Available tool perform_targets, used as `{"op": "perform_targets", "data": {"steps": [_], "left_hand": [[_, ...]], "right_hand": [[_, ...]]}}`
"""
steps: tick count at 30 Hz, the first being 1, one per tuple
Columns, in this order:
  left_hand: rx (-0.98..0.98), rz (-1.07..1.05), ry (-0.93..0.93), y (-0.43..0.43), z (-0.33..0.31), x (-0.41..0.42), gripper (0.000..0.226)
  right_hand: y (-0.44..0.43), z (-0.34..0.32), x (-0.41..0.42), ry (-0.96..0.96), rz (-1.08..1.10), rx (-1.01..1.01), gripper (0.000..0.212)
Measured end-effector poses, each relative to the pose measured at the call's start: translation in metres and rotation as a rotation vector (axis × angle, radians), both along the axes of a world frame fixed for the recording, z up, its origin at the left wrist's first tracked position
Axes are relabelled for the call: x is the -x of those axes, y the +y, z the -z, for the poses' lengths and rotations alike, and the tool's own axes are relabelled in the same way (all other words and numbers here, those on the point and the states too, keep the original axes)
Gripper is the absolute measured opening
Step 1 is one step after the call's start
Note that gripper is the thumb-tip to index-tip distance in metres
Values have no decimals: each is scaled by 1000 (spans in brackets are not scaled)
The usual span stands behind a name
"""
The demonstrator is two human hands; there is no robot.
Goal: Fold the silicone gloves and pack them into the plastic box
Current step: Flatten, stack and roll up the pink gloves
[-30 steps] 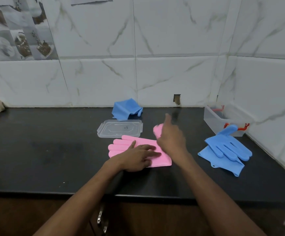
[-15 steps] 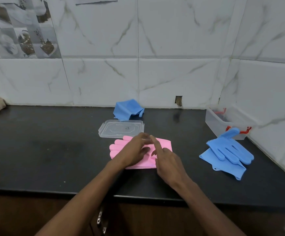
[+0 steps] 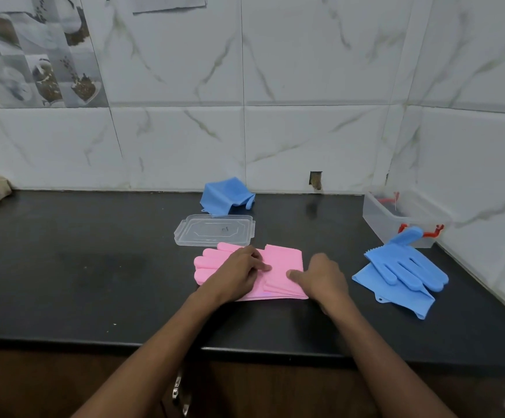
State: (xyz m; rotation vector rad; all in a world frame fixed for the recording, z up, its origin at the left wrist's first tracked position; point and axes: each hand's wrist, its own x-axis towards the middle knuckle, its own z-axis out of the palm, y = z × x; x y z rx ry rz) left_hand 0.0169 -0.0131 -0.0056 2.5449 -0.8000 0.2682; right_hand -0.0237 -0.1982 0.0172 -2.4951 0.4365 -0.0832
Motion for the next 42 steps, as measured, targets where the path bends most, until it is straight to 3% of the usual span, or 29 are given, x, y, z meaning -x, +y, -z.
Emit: {"op": "perform_targets", "data": {"steps": [5,11,14,16,17,20,22,24,26,28,33,34,37,38,42], "left_hand": [[98,-1,25,4,-2,3,31],[407,-98,95,10,3,0,37],[706,-188,326,11,0,-3,32],[807,-178,444,13,-5,-3,19],[840,-161,524,13,-10,-4,22],[933,-137,844,18,-29,-10,78],[1014,-128,1003,25,-38,-14,97],[1109,-142,1076,32,-42,-14,86],[1191,-208,1111,35,-42,-12,53],[1231,-327,1099,36,-40,-10,33],[1195,-491,981,37,-42,-7,23],[1142,-505,881,38,-42,-9,24],[683,-570,333,45,-43,-16,29],[593,-587,241,49,-44,-15,31],[629,-642,237,66,-36,-14,42]], "right_hand": [[13,-6,-9,38,-13,-333,46],[27,-5,3,-73,-80,-532,50],[37,-11,8,-193,-94,-365,47],[45,-17,10,-235,-128,-145,47],[51,-20,11,-262,-155,-48,48],[75,-24,17,-381,-234,169,53],[92,-22,20,-451,-281,285,54],[107,-18,22,-472,-348,361,66],[117,-10,24,-460,-414,362,86],[118,-1,25,-438,-422,340,91],[106,14,24,-262,-431,302,72],[105,15,24,-227,-459,287,69],[104,16,24,-209,-518,282,65],[105,16,23,-214,-527,284,66],[112,16,20,-239,-604,332,72]]}}
